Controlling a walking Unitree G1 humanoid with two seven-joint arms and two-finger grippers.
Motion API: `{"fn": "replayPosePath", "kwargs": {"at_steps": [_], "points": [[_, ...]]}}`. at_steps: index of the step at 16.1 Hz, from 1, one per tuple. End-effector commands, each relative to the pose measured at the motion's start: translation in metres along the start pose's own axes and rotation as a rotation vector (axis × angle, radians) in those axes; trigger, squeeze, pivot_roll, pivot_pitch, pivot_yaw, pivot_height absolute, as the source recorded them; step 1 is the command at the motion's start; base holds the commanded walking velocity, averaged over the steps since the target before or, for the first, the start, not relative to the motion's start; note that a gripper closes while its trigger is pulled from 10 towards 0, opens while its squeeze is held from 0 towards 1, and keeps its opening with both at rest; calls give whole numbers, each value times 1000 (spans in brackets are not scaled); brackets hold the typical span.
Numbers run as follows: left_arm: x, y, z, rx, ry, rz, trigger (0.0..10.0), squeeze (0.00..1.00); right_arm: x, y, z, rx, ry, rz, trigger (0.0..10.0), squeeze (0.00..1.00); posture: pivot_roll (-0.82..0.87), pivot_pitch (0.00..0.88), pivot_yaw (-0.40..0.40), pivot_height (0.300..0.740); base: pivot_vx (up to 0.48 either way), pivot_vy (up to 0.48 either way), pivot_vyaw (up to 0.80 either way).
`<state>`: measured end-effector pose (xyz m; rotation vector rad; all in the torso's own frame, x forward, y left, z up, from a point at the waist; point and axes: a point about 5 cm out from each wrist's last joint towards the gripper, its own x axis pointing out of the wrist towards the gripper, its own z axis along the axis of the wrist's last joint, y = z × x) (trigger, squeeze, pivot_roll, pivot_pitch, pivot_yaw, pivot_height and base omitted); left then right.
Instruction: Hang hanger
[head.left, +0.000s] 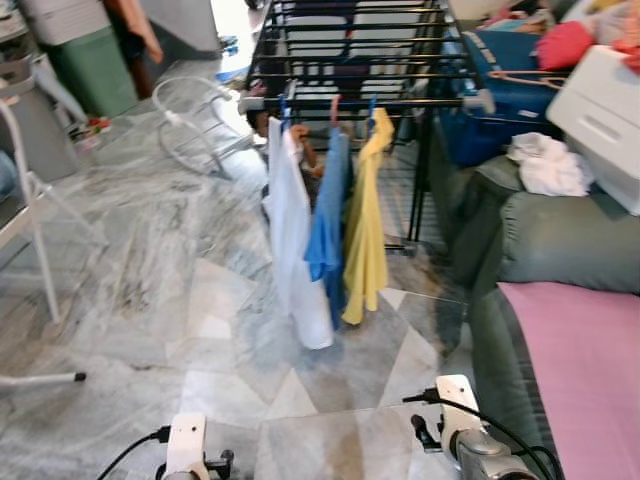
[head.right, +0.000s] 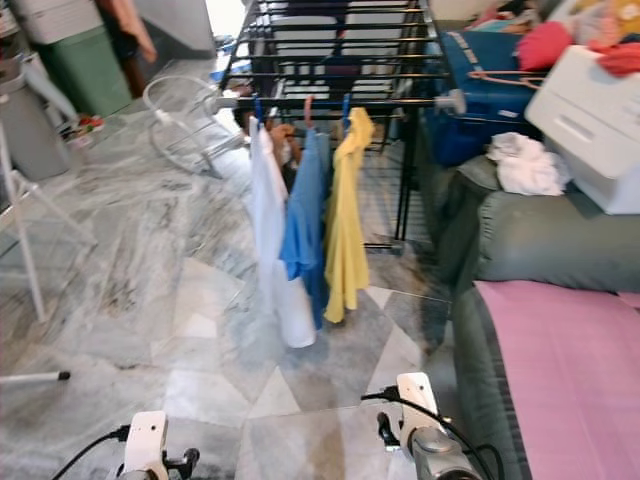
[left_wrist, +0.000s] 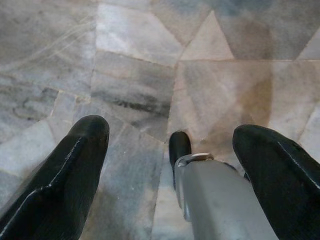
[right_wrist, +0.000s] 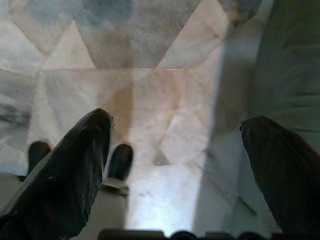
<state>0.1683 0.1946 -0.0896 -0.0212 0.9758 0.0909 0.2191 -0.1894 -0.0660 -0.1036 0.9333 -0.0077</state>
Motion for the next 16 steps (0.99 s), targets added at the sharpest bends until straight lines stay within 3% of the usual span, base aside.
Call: {"fn": "replayPosePath", "kwargs": {"at_steps": [1, 5, 8, 16], "points": [[0, 5, 2, -2, -9, 20, 10000, 0, 0, 2, 1, 46, -4, -1, 10000, 0, -96, 0, 14, 740, 0, 0, 0], [2, 3, 14, 7, -34, 8, 10000, 0, 0, -2, -4, 100, 2, -20, 10000, 0, -113, 0, 35, 740, 0, 0, 0], [4, -1, 22, -4, -41, -9, 10000, 0, 1, 5, 4, 179, -19, -3, 10000, 0, -123, 0, 50, 740, 0, 0, 0], [5, -2, 23, -18, -7, -2, 10000, 0, 0, -5, 2, 132, 5, -16, 10000, 0, -133, 0, 51, 740, 0, 0, 0]]}}
